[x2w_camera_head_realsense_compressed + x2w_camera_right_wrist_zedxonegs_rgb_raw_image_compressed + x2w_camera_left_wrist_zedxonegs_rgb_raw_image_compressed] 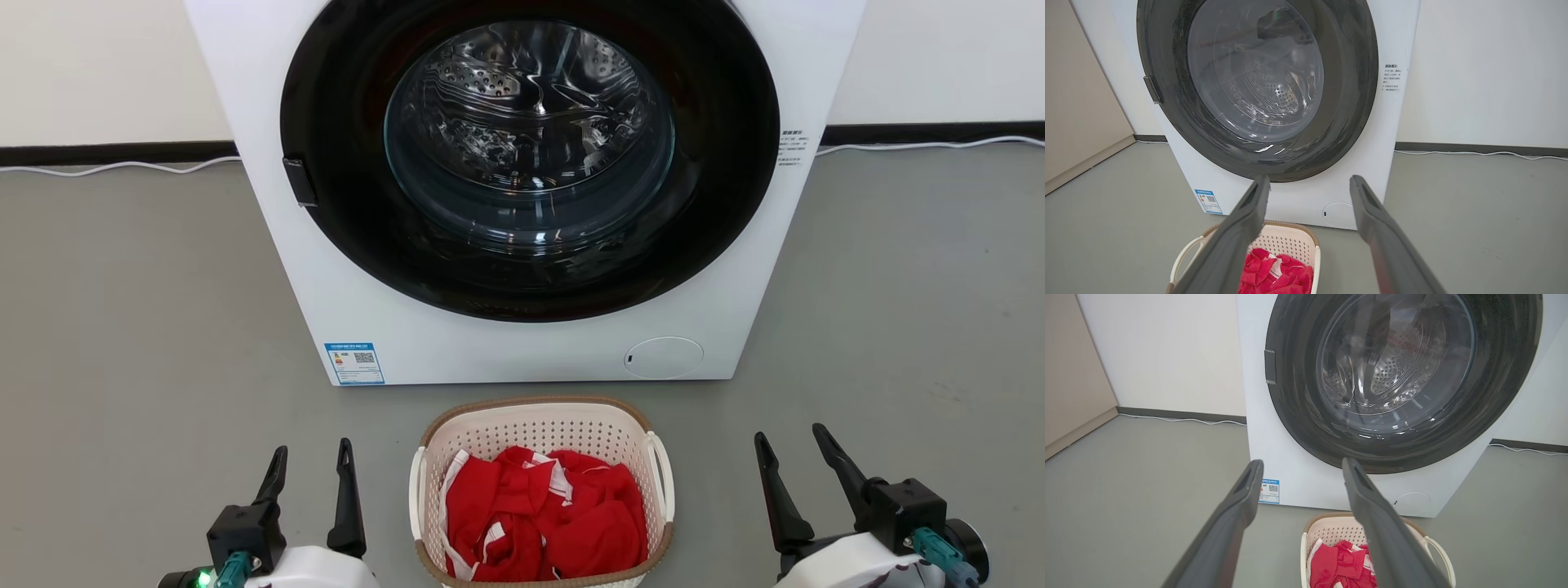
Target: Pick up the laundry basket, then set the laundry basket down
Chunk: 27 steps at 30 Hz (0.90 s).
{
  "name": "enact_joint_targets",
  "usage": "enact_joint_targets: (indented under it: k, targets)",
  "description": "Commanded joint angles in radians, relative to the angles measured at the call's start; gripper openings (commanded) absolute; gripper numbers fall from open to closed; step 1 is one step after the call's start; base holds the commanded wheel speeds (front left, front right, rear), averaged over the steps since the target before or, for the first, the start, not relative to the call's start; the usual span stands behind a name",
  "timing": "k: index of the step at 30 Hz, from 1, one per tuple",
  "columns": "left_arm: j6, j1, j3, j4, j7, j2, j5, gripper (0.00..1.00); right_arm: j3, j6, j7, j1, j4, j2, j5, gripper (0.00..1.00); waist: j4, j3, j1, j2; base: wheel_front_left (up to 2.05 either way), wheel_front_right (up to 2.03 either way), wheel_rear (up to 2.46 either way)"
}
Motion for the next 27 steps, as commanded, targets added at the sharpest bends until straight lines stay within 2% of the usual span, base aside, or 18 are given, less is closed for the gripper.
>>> enact_joint_targets:
  k: [1,27]
  targets:
    - [-0.001,-0.022,0.034,-0.022,-0.011,0.008,-0.006,1.00,0.021,0.007,-0.014,-0.030,-0.021,-0.006,-0.008,1.00,0.000,0.000,0.0000,0.0000,0.00,0.00,0.00]
    - [0.013,-0.032,0.025,-0.022,-0.011,0.008,-0.018,1.00,0.042,0.007,-0.014,-0.056,-0.024,-0.002,-0.004,1.00,0.001,0.037,0.0000,0.0000,0.00,0.00,0.00]
